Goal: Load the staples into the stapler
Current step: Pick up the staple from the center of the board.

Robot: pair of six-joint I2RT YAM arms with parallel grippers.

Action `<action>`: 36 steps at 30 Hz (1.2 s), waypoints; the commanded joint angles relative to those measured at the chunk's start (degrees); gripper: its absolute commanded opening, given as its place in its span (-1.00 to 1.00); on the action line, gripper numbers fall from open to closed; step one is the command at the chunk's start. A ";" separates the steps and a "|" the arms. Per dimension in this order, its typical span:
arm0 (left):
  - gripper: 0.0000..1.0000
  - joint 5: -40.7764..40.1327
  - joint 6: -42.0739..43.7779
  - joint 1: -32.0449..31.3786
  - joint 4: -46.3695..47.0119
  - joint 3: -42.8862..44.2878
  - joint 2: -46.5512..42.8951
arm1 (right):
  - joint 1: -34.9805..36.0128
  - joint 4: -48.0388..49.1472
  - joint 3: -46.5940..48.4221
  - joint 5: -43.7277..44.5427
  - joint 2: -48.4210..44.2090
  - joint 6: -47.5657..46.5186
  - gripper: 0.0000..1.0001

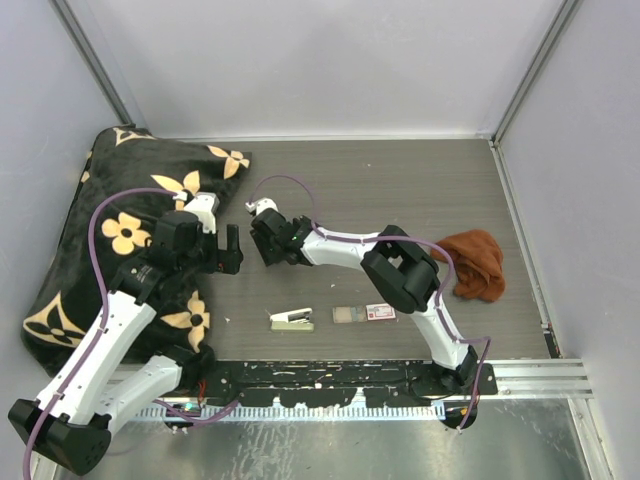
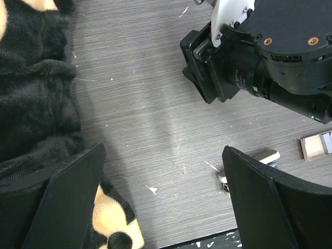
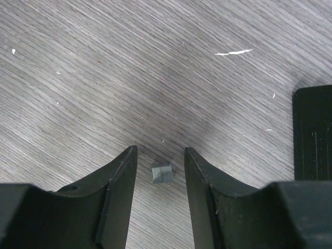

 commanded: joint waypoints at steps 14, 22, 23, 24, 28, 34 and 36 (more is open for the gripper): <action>0.96 2.13 1.03 0.16 3.26 0.55 0.00 | -0.29 -0.83 1.96 -1.64 0.19 -0.69 -0.28; 0.96 2.42 1.01 0.16 3.35 0.47 -0.17 | -0.18 -1.41 0.14 -1.52 -1.68 -0.19 -0.30; 0.96 2.50 0.98 0.16 3.35 0.45 -0.08 | -0.13 -1.42 -0.06 -1.69 -1.88 -0.26 -0.30; 0.96 2.61 0.95 0.16 3.35 0.47 -0.03 | -0.12 -1.52 -0.19 -1.70 -1.96 -0.28 -0.30; 0.96 2.82 0.91 0.14 3.39 0.47 -0.01 | -0.12 -1.94 -0.87 -1.74 -2.56 -0.21 -0.29; 0.96 2.98 0.86 0.20 3.44 0.46 -0.07 | -0.13 -2.57 -1.68 -1.49 -3.28 -0.19 -0.29; 0.96 3.05 0.88 0.09 3.44 0.47 0.06 | -0.12 -3.37 -1.42 -1.35 -3.51 -0.11 -0.29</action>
